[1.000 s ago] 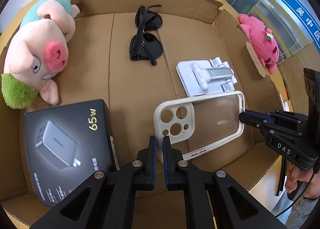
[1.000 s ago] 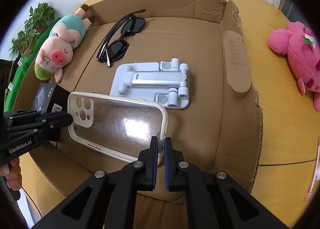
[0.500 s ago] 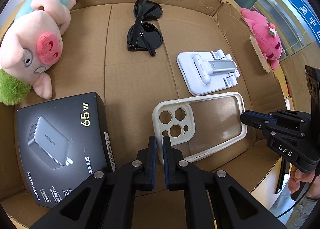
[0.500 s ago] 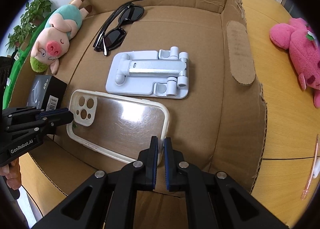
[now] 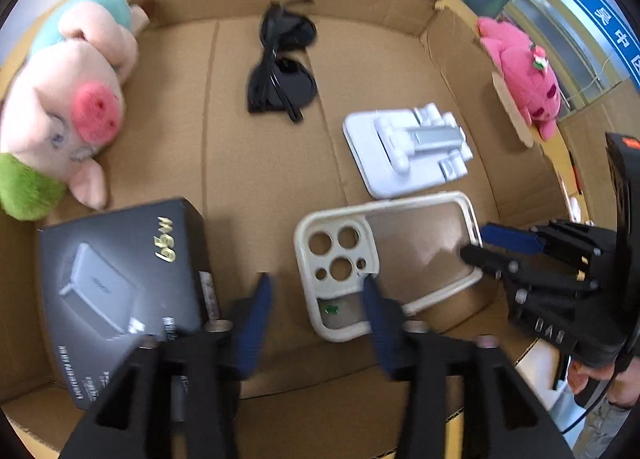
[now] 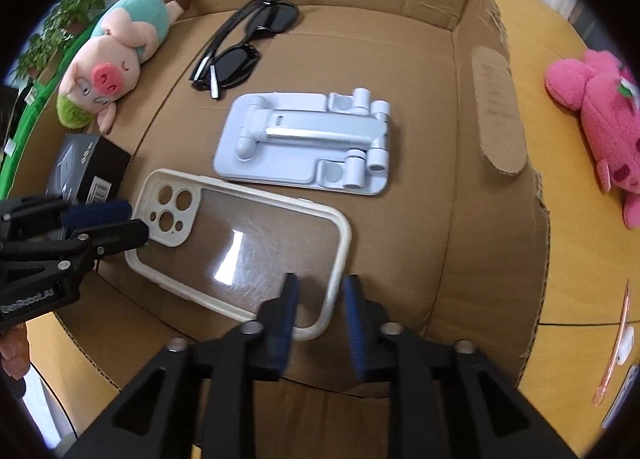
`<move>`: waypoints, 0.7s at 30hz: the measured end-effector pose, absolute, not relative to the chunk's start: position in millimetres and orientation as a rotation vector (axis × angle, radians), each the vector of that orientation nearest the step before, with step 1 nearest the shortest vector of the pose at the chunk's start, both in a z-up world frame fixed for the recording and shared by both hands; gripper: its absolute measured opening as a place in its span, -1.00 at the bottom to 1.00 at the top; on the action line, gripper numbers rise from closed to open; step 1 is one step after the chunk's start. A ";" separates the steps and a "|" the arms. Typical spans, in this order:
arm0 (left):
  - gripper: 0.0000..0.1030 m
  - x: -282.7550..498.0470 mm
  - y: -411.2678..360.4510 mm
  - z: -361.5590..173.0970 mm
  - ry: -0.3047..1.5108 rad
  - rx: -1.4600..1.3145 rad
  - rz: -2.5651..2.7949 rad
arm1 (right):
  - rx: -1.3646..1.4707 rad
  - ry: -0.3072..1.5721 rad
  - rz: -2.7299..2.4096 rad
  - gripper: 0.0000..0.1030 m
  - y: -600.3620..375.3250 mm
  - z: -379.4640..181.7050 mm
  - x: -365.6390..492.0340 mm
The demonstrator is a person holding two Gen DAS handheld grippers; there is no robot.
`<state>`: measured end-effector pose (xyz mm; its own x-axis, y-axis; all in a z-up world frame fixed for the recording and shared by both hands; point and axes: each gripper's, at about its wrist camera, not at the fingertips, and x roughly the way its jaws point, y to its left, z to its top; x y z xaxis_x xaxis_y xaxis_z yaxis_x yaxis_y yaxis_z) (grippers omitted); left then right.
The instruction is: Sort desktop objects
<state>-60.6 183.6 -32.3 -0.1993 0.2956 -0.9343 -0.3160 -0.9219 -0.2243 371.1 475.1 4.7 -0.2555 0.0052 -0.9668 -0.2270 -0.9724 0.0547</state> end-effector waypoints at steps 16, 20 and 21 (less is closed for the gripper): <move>0.89 52.8 121.9 37.7 0.198 -0.580 2.922 | -0.768 0.307 2.656 0.54 419.7 54.2 466.2; 0.89 53.0 107.2 9.8 0.051 -0.721 2.937 | -0.727 0.315 2.674 0.56 400.8 37.1 456.1; 0.89 51.6 107.4 3.8 0.030 -0.737 2.943 | -0.691 0.249 2.656 0.57 394.5 35.2 455.1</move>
<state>51.6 107.4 3.8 -0.8765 0.0992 -0.4710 -0.1089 -0.9940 -0.0068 455.1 394.5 35.2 -0.8054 0.3193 -0.4994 -0.4065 -0.9107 0.0733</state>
